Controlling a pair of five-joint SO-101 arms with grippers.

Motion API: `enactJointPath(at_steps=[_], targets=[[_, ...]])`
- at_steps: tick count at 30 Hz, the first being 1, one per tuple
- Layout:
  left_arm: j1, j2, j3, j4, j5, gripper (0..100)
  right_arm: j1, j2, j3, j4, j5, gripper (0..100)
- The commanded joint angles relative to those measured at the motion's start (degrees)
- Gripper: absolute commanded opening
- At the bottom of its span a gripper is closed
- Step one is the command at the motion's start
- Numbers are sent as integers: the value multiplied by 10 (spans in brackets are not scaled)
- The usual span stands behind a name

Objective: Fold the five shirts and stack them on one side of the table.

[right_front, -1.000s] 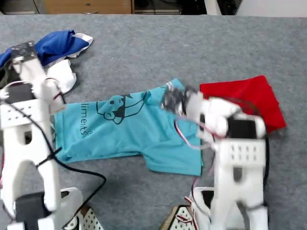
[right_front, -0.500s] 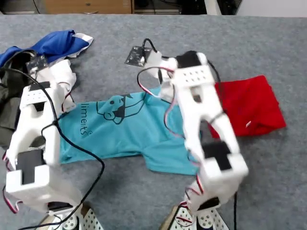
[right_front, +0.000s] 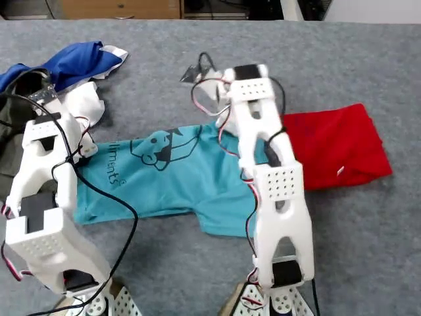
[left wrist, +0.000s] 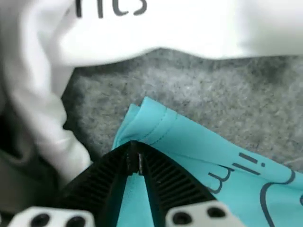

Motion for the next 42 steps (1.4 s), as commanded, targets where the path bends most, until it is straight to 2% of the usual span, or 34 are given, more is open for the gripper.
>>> enactJointPath(at_steps=[1, 4, 10, 17, 26, 33, 38, 42], targets=[[-34, 15, -37, -5, 3, 18, 43, 20, -130, 35, -4, 5], [-59, 21, -41, -4, 3, 18, 66, 55, -176, 53, 10, 5], [-75, 18, -36, -2, 2, 18, 69, 109, -240, 78, 22, 5], [-43, 17, -121, 104, 7, 18, 57, 92, -346, 110, 11, 5], [35, 17, -298, 236, 10, 18, -7, -47, -201, 110, -15, 5], [36, 76, -288, 209, 31, 18, -60, -59, -86, 82, -43, 5], [29, 159, -278, 186, 30, 18, -27, 1, -72, 21, -47, 5], [-11, 209, -319, 191, 32, 18, 26, 55, -100, -4, -9, 5]])
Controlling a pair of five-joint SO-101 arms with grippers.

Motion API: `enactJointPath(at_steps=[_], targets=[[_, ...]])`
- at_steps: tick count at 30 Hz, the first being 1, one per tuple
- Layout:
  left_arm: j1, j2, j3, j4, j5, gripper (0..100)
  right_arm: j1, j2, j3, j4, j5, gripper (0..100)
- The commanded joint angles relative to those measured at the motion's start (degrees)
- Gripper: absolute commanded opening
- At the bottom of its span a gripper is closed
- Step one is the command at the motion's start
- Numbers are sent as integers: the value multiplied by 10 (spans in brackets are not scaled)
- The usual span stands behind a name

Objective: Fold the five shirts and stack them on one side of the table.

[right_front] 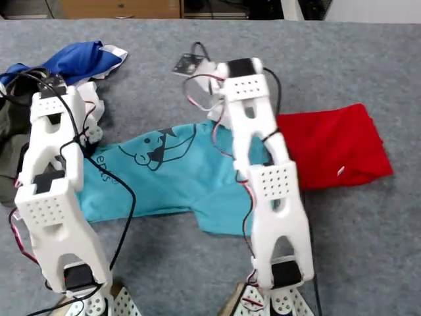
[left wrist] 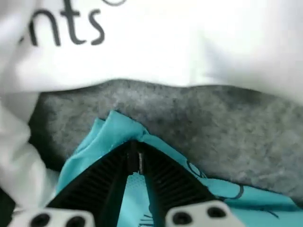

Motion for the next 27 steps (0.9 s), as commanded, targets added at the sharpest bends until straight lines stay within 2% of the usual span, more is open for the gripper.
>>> enactJointPath(at_steps=[1, 5, 16, 18, 21, 27], targets=[[-40, 30, -39, -4, 0, 18, 48, 33, -38, -17, 31, 5], [-54, 42, -62, -4, -4, 18, 76, 83, -102, -12, 34, 5], [-82, 40, -77, -4, -4, 18, 73, 105, -348, 98, 41, 5], [-85, 33, -93, 9, -4, 18, 75, 84, -338, 98, 41, 5], [-80, -7, -150, 93, -5, 18, 79, 31, -303, 98, 39, 5], [-30, -91, -196, 167, -11, 18, 73, -141, -163, 98, 39, 5]])
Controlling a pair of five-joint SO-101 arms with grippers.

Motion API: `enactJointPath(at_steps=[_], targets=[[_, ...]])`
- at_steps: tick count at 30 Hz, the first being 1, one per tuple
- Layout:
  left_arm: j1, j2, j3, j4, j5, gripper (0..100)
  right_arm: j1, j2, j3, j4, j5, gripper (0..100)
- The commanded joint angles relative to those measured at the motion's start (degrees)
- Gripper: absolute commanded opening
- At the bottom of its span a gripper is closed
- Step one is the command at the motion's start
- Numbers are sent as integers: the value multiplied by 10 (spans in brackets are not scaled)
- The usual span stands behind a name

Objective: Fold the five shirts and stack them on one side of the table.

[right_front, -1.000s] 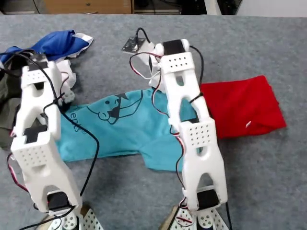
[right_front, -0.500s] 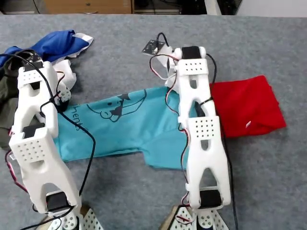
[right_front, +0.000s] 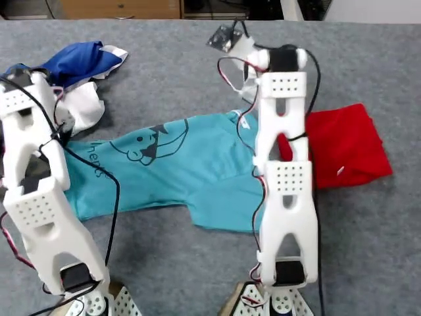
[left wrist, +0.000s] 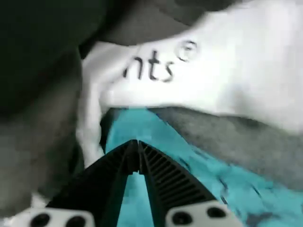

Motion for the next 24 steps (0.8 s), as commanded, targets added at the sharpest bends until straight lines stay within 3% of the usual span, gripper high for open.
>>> enactJointPath(at_steps=[1, 5, 10, 18, 24], targets=[[37, -79, -33, 41, -18, 18, 2, -156, 91, 11, 4, 5], [67, -140, -9, 71, -43, 18, -8, -301, 248, 11, 15, 5], [48, -265, 100, 62, -112, 18, -33, -503, 521, 9, 95, 5], [-13, -542, 491, -132, -185, 18, -40, -806, 940, -64, 172, 6], [-50, -699, 751, -272, -207, 18, -89, -979, 1179, -62, 214, 9]])
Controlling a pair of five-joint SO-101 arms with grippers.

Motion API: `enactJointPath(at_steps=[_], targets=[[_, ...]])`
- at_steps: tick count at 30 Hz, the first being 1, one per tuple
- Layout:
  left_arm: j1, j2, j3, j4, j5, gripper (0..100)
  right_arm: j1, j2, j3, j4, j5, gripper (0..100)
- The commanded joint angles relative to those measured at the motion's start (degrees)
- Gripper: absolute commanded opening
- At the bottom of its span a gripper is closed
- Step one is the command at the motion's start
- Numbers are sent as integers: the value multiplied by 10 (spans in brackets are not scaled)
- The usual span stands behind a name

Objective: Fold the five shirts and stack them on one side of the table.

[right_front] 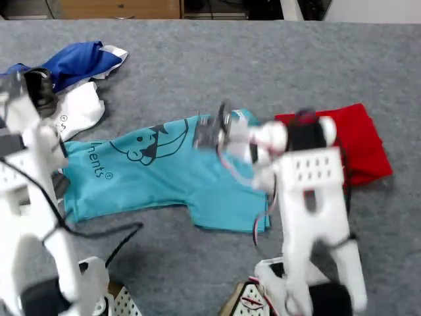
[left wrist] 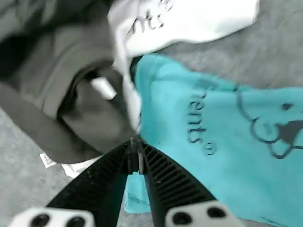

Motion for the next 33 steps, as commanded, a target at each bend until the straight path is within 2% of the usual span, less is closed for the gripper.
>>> enactJointPath(at_steps=[1, 4, 6, 9, 12, 21, 30, 33], targets=[[-18, -94, 144, -84, -6, 18, -38, -113, 131, -10, 16, 9], [-17, -126, 227, -153, -4, 18, -83, -171, 207, -10, 14, 27], [-15, -123, 264, -199, 0, 18, -114, -187, 243, -12, -4, 90], [-15, -98, 295, -263, 47, 18, -153, -188, 274, -15, -30, 196], [-13, -46, 300, -315, 74, 18, -178, -188, 294, -51, -50, 237], [-18, 110, 197, -273, 76, 18, -190, -98, 397, -208, -70, 238], [-18, 117, 195, -274, 77, 18, -189, 82, 396, -353, -76, 235], [-18, 117, 197, -273, 77, 18, -167, 153, 377, -382, -76, 235]])
